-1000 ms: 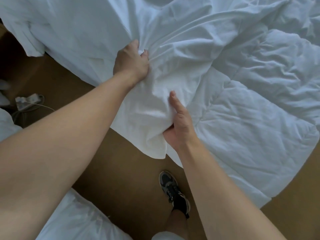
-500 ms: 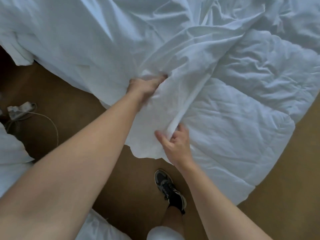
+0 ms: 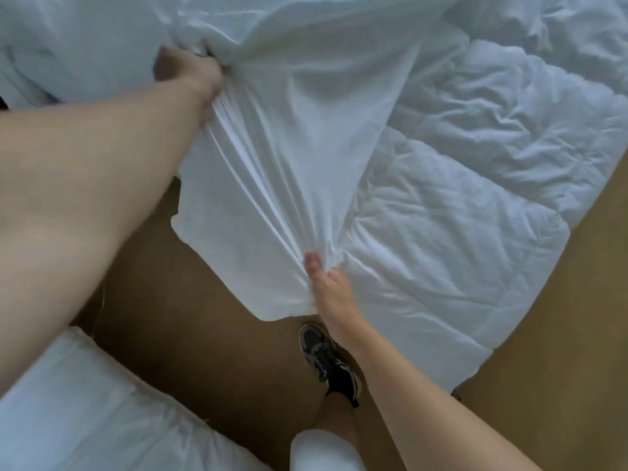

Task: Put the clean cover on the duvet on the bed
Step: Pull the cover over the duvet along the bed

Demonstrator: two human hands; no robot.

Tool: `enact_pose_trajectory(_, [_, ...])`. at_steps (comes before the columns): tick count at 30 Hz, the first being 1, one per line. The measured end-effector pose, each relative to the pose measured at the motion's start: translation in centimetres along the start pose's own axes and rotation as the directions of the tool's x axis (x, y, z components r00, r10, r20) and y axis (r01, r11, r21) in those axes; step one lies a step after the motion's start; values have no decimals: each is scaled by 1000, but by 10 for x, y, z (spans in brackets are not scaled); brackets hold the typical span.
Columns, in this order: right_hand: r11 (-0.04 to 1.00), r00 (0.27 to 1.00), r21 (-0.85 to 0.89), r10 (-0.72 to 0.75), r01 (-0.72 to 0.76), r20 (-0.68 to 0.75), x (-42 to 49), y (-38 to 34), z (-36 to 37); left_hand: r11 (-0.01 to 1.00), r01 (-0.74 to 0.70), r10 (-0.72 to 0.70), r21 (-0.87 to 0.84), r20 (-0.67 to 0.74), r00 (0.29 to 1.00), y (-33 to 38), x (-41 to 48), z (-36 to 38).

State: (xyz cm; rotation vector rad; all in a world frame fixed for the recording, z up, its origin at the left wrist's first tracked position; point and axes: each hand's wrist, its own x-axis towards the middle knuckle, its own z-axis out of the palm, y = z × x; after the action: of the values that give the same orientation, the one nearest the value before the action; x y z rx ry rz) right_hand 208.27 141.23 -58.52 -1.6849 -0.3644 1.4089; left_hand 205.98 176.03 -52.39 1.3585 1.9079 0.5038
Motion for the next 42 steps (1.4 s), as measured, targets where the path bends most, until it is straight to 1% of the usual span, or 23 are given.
enact_pose_trajectory(2, [999,999,18,50,-50,20,-10,9,-13,1000,15,-12,24,-108,994,-7,10,-14])
enact_pose_trajectory(4, [997,996,23,75,-77,53,-20,25,-26,990,-25,50,140,-181,982,-21,4,-15])
enact_pose_trajectory(8, [991,991,36,129,-131,40,-20,54,-46,924,-68,153,377,-200,968,-30,-13,-8])
enact_pose_trajectory(9, [991,991,-6,131,-131,38,-17,58,-50,888,-128,248,442,-225,942,-24,-29,-8])
enact_pose_trajectory(10, [990,990,-68,126,-122,57,-14,59,-51,834,-245,407,494,-254,877,-19,-48,-6])
enact_pose_trajectory(11, [984,988,-137,125,-112,90,-10,56,-48,762,-404,580,506,-254,774,-17,-75,-4])
enact_pose_trajectory(12, [974,984,-205,123,-95,129,-6,51,-43,672,-570,702,473,-163,693,-20,-107,1])
enact_pose_trajectory(13, [960,976,-272,123,-70,180,-4,45,-36,600,-702,752,384,29,658,-31,-142,7])
enact_pose_trajectory(14, [943,963,-331,122,-36,242,-2,38,-29,582,-759,714,292,265,649,-48,-176,16])
enact_pose_trajectory(15, [923,945,-386,122,4,302,-2,29,-24,608,-747,606,270,450,656,-70,-208,21])
enact_pose_trajectory(16, [898,931,-435,105,62,350,-2,23,-24,647,-703,503,296,527,685,-94,-233,23])
enact_pose_trajectory(18, [812,914,-539,15,225,405,-2,14,-36,768,-532,346,358,467,814,-147,-259,22])
enact_pose_trajectory(19, [751,910,-595,-21,287,413,-2,11,-48,832,-438,260,341,457,850,-170,-267,20])
enact_pose_trajectory(22, [637,918,-687,-85,350,388,3,5,-78,882,-364,134,300,582,802,-207,-292,30])
enact_pose_trajectory(24, [607,908,-694,-121,388,402,5,0,-82,933,-234,100,273,429,898,-216,-310,49])
enact_pose_trajectory(26, [533,867,-690,-212,490,451,6,-7,-77,989,73,-95,127,174,980,-217,-327,65])
enact_pose_trajectory(28, [409,820,-711,-298,572,489,12,-19,-73,936,348,-341,-59,98,935,-216,-334,80])
enact_pose_trajectory(29, [329,789,-721,-339,610,512,17,-24,-71,912,399,-389,-97,109,915,-215,-336,86])
enact_pose_trajectory(31, [177,728,-727,-377,664,573,30,-34,-67,907,395,-382,-148,105,918,-209,-336,96])
enact_pose_trajectory(34, [-30,645,-718,-414,695,642,41,-41,-67,909,325,-354,-261,-74,932,-195,-312,97])
enact_pose_trajectory(36, [-103,621,-738,-472,667,626,40,-41,-71,889,304,-368,-343,-141,919,-188,-288,82])
enact_pose_trajectory(40, [-92,608,-805,-606,586,513,38,-38,-73,887,349,-402,-303,-134,906,-192,-255,45])
enact_pose_trajectory(42, [31,628,-857,-694,514,351,43,-40,-70,920,310,-344,-237,-115,932,-200,-250,33])
